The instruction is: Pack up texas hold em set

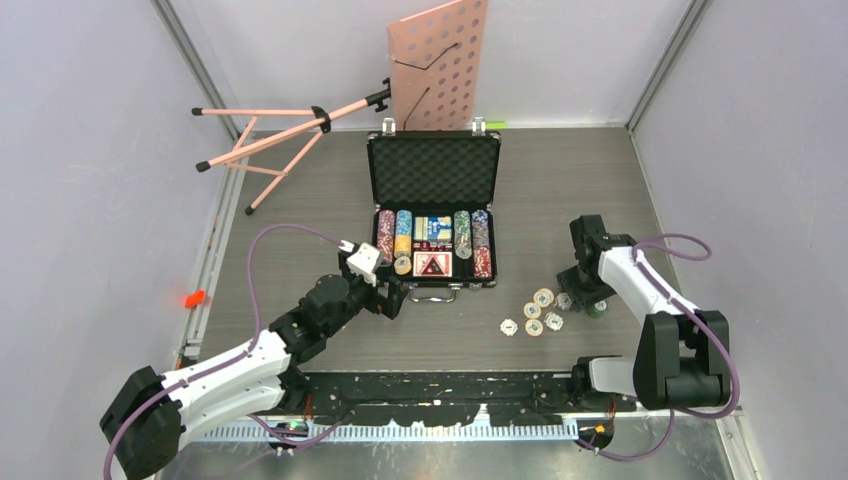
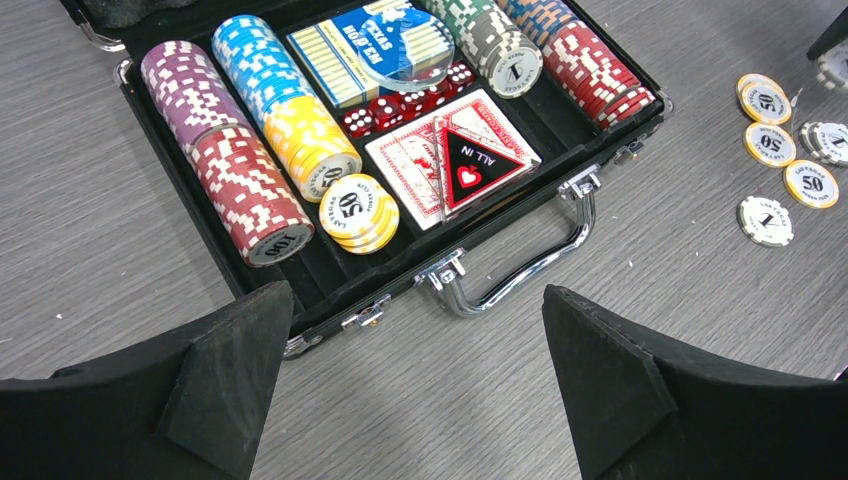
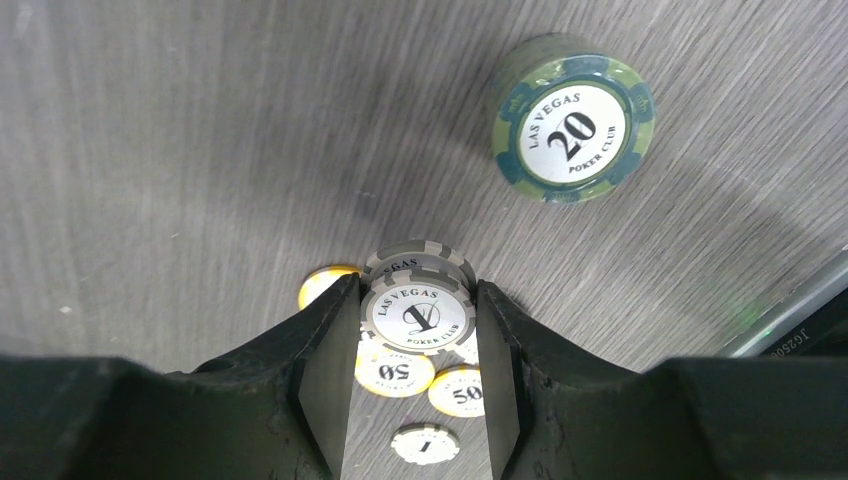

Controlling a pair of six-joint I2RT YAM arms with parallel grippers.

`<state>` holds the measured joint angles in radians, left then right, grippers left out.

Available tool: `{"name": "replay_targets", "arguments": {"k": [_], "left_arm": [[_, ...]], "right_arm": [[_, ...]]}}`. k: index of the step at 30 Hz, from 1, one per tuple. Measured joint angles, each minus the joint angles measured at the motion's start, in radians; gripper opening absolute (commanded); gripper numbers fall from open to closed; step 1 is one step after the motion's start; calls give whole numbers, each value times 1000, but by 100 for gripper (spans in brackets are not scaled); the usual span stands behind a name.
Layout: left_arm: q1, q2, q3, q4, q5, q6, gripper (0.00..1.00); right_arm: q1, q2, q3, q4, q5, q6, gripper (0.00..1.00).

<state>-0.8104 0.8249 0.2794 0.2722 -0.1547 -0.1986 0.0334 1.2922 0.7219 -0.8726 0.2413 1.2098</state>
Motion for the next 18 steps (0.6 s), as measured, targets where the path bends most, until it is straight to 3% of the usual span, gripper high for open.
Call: {"name": "replay_targets", "arguments": {"k": [11, 18], "left_arm": [[0, 73, 8, 41, 77, -41, 100], [-3, 219, 93, 181, 270, -316, 94]], "right_arm": [[16, -74, 47, -47, -39, -31, 32], [172, -95, 108, -72, -60, -12, 32]]}}
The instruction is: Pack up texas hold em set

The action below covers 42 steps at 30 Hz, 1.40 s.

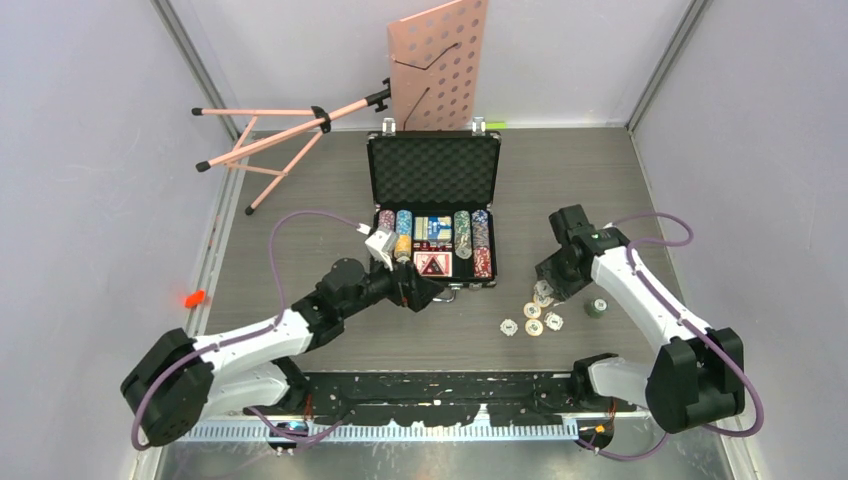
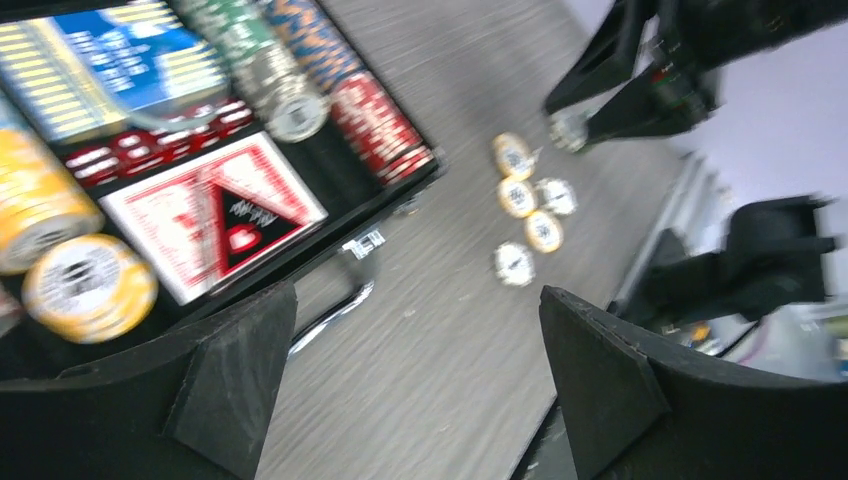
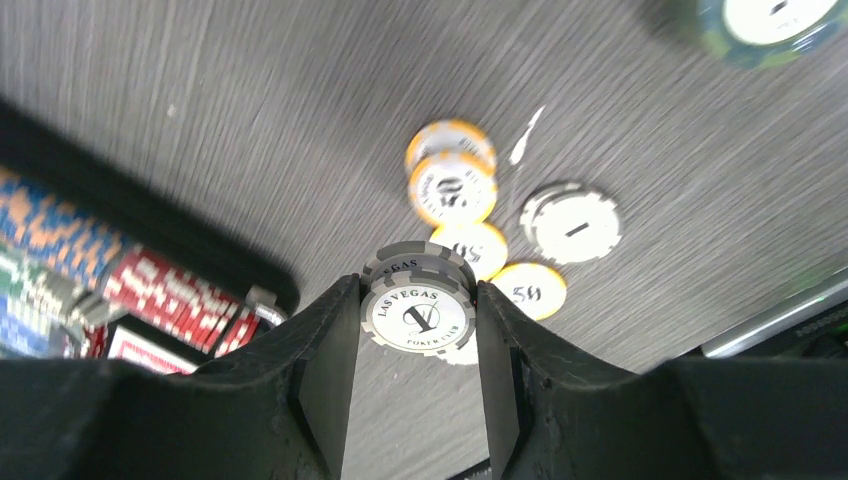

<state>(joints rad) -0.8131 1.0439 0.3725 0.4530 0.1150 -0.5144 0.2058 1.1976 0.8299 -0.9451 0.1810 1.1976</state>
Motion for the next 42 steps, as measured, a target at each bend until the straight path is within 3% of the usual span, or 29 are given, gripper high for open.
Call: {"name": "replay_targets", "arguments": {"k": [6, 11, 19, 23, 31, 35, 42], "left_arm": [[-64, 163, 70, 176, 47, -175, 95], [-149, 274, 124, 275, 41, -253, 89], [-180, 377, 132, 427, -19, -392, 79], [-180, 413, 132, 459, -52, -456, 68], [-182, 465, 155, 479, -78, -512, 67], [-182, 473, 176, 483, -79, -526, 59], [-182, 513, 202, 499, -78, -544, 55]], "right_arm": [[146, -1, 45, -3, -15, 63, 32], [240, -1, 86, -2, -32, 122, 32], [323, -42, 117, 8, -50, 201, 32], [344, -56, 131, 10, -52, 227, 32], [401, -61, 158, 25, -52, 270, 31], [422, -61, 164, 31, -52, 283, 31], [457, -61, 166, 39, -48, 306, 31]]}}
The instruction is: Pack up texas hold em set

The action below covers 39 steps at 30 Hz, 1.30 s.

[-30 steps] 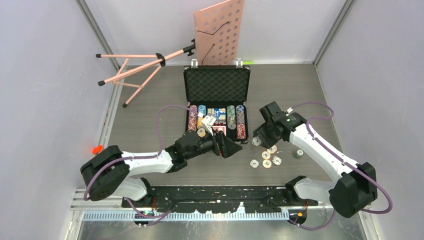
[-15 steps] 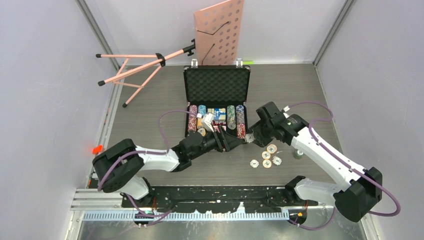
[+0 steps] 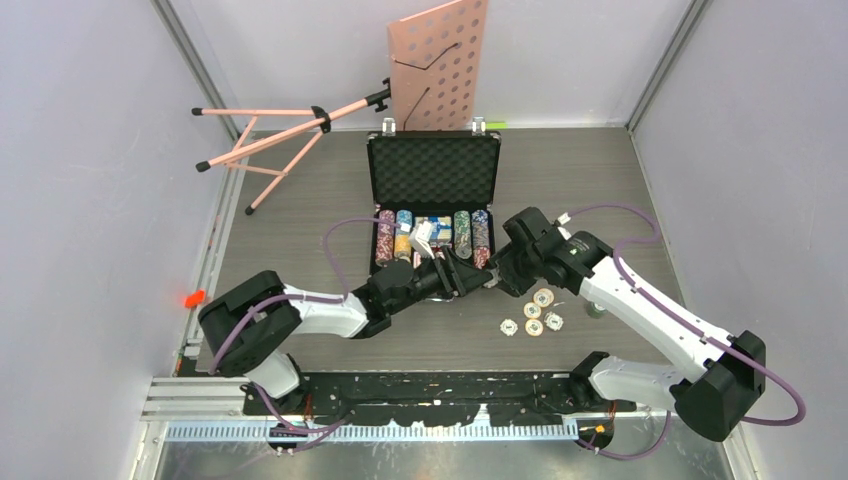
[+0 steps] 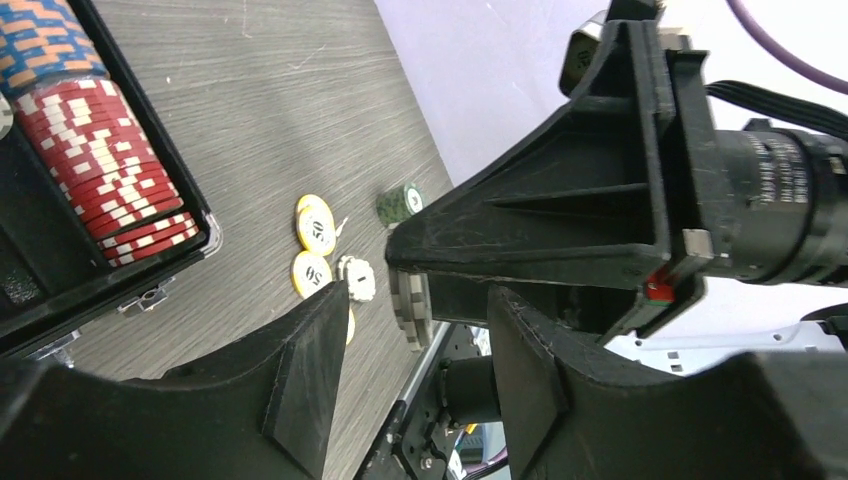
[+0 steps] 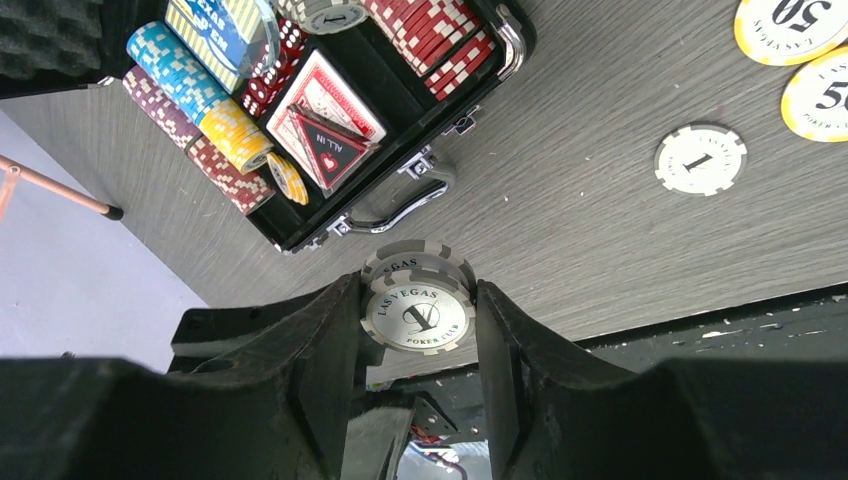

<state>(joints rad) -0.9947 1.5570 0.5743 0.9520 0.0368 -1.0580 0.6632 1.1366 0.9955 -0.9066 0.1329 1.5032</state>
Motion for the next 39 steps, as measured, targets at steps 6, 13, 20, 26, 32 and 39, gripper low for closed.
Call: {"name": "replay_targets", "arguments": {"k": [6, 13, 20, 26, 32, 39], "left_arm": [[0, 30, 0, 0, -1, -16, 50], [0, 46, 8, 16, 9, -30, 9], [12, 61, 26, 40, 63, -13, 0], [80, -8, -49, 35, 146, 2, 0], [222, -159, -56, -120, 365, 52, 0], [298, -377, 6, -532, 540, 270, 0]], "right_arm": [[16, 0, 0, 2, 4, 13, 31], [30, 0, 0, 18, 5, 21, 35], [37, -14, 0, 42, 30, -2, 99], [37, -149, 1, 27, 150, -112, 99], [33, -329, -20, 106, 169, -388, 97], [33, -381, -118, 268, 1, -711, 87]]}}
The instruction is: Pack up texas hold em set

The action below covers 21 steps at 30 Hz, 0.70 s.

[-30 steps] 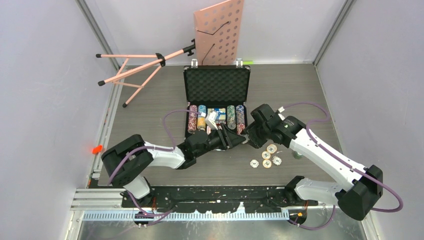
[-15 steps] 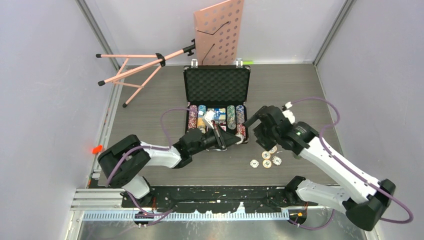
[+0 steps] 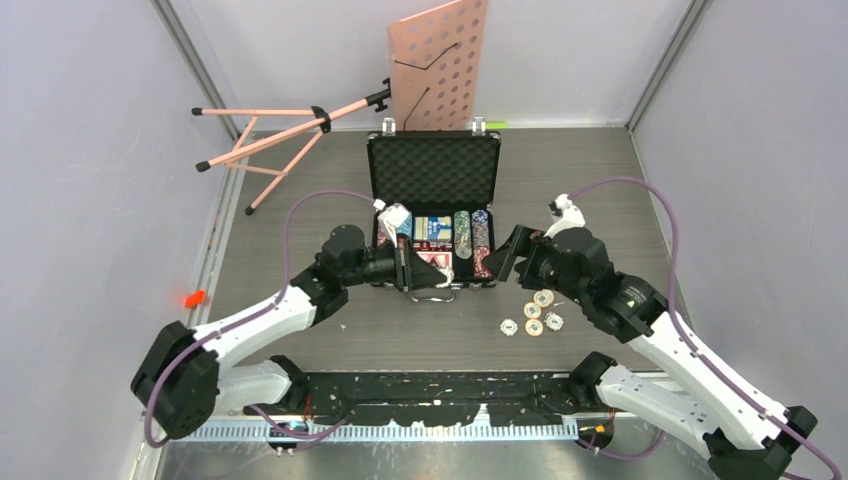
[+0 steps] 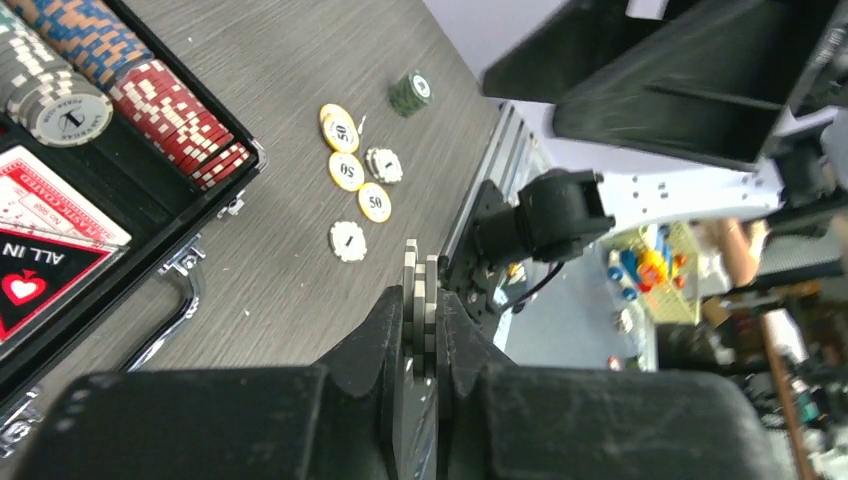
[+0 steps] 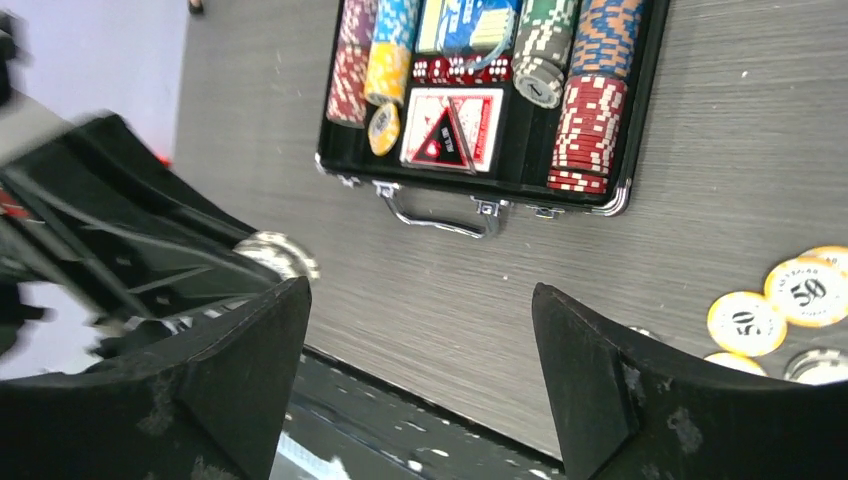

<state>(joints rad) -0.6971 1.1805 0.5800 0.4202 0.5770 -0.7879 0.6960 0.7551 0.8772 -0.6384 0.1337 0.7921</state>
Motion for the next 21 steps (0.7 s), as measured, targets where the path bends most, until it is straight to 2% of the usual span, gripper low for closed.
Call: {"name": "replay_targets", "arguments": {"k": [4, 8, 15, 21], "left_arm": [[-2, -56, 76, -186, 12, 166, 0], [-9, -24, 171, -355, -39, 338, 0], [-41, 209, 366, -567, -148, 586, 0], [-135, 460, 577, -703, -304, 829, 0]], "right_arm": [[0, 8, -64, 63, -61, -121, 86], [0, -26, -96, 82, -45, -187, 85], [0, -216, -107, 68, 143, -259, 82], [0, -388, -100, 0, 303, -306, 81]]}}
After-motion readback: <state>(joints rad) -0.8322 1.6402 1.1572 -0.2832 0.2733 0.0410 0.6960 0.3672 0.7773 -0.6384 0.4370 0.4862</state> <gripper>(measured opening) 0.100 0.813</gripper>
